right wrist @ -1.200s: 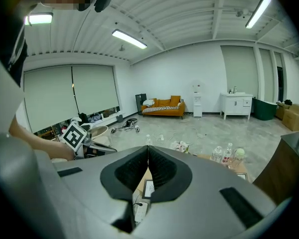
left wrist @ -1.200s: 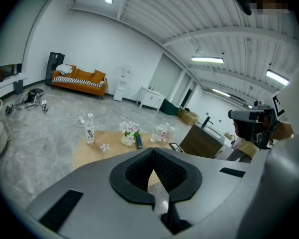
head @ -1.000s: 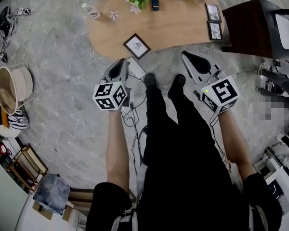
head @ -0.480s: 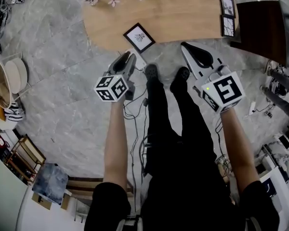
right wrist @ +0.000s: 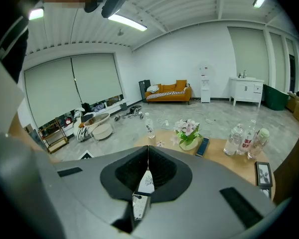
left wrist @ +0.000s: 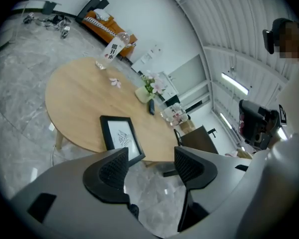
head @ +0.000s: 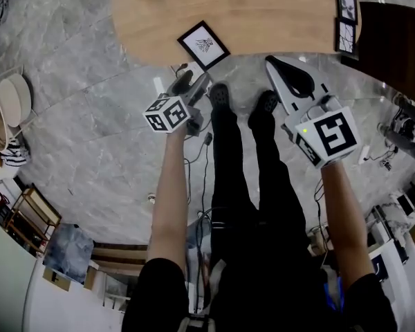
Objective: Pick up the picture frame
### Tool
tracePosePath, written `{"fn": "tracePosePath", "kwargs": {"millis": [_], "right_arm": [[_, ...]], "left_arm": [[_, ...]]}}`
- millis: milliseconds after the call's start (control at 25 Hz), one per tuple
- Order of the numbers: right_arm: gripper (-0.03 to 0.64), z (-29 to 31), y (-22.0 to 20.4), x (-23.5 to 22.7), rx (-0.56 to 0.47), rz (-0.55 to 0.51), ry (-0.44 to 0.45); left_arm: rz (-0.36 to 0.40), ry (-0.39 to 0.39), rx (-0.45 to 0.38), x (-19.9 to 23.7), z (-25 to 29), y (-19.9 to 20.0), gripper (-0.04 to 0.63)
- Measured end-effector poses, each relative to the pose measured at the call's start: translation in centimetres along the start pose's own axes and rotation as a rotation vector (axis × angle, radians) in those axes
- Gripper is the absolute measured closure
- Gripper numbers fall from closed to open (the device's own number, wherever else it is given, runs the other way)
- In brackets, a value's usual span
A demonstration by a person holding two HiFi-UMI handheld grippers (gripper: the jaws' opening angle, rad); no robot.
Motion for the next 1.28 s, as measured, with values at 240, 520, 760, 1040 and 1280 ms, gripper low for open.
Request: {"fn": "tracePosePath", "kwargs": {"millis": [240, 520, 760, 1040, 1280], "right_arm": [[0.603, 1.9, -1.2, -0.3, 0.006, 0.013, 0.004], [0.603, 3.5, -3.0, -0.2, 0.021, 0.028, 0.019], [0.603, 4.5, -4.3, -0.3, 0.031, 0.046, 0.018], [0.603, 4.8, -5.2, -0.8, 0.042, 0.062, 0.01], [0.603, 4.6, -5.2, -0.9, 0.046, 0.067, 0.006]], "left_arm": [[-0.099, -0.031, 0.015, 3.1, 2.3, -2.5, 0.262], [-0.235, -0.019, -0.026, 7.4, 4.3, -4.9, 0.245], [-0.301, -0.06, -0.041, 8.1, 6.0, -5.6, 0.248], [-0.356, -0.122, -0.075, 7.7, 7.4, -5.3, 0.338], [-0.374, -0.11, -0.048, 8.0, 7.9, -5.7, 0.407]]}}
Point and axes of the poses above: the fingertips, and each gripper's own axes: z forward along the fingers, x to its left, y out of its top, the point moved 3 cm from there along -z, backward along the fingers, and after that the axes turned 5 degrees about -y, right-handed, at the moved point
